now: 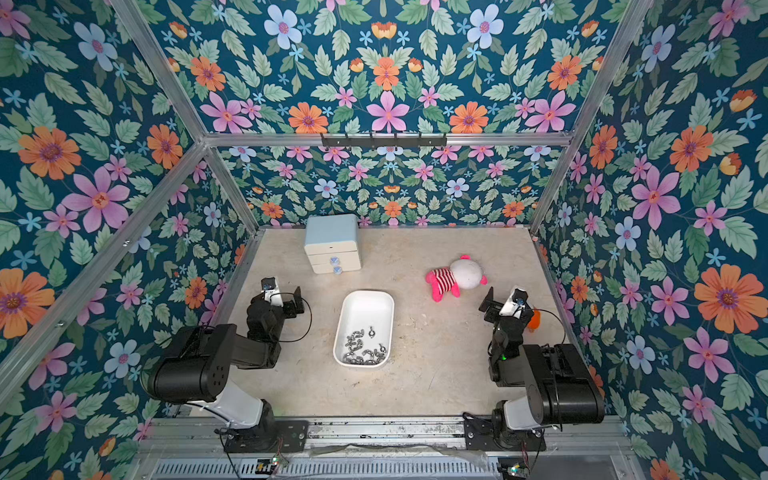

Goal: Take out the wing nut from the storage box
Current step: Pick up the wing nut from the storage box.

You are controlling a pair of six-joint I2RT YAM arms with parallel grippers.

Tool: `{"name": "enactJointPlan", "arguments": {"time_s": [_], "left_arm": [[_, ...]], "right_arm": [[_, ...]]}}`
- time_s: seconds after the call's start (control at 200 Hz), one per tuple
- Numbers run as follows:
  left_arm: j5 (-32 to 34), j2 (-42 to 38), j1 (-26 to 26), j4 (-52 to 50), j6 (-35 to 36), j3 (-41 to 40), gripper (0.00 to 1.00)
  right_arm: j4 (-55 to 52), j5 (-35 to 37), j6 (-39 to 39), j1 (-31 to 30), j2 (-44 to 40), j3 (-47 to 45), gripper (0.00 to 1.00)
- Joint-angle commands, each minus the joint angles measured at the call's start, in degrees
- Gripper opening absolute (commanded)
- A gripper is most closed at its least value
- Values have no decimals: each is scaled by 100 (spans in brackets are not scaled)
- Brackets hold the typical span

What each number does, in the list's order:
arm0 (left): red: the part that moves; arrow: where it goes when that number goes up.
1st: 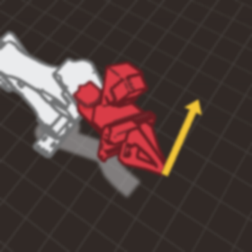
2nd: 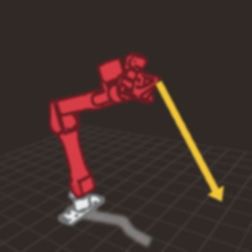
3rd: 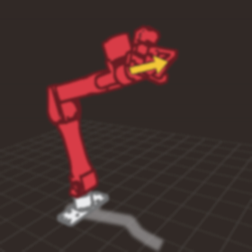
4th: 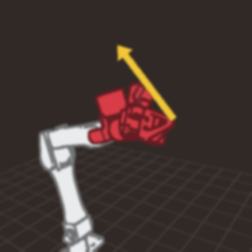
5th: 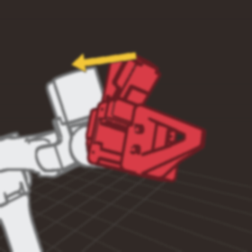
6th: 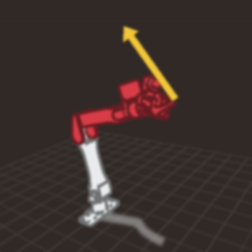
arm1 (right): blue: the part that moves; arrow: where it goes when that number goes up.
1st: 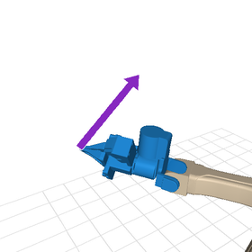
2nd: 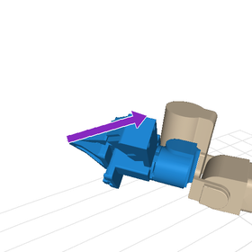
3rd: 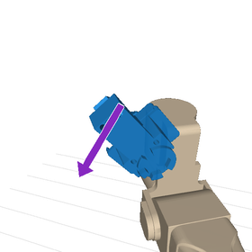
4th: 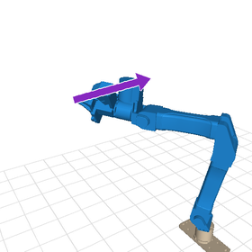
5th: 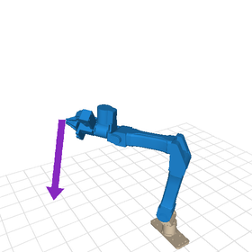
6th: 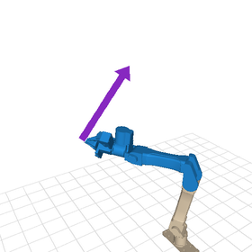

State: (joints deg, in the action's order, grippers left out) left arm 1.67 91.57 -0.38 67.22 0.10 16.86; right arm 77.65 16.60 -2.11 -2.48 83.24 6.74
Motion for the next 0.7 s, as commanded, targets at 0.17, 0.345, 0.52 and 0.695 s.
{"name": "enactJointPlan", "arguments": {"time_s": [0.17,0.345,0.52,0.695], "left_arm": [[28,1,1,116,-18,19,100],[28,1,3,116,-10,19,100],[42,-7,0,107,-10,19,100],[44,1,-6,116,-14,19,99]], "right_arm": [[118,17,0,6,-1,9,99],[110,10,0,2,-1,20,99],[87,-19,-9,10,-3,27,99],[110,-15,-9,8,-1,13,99]]}}
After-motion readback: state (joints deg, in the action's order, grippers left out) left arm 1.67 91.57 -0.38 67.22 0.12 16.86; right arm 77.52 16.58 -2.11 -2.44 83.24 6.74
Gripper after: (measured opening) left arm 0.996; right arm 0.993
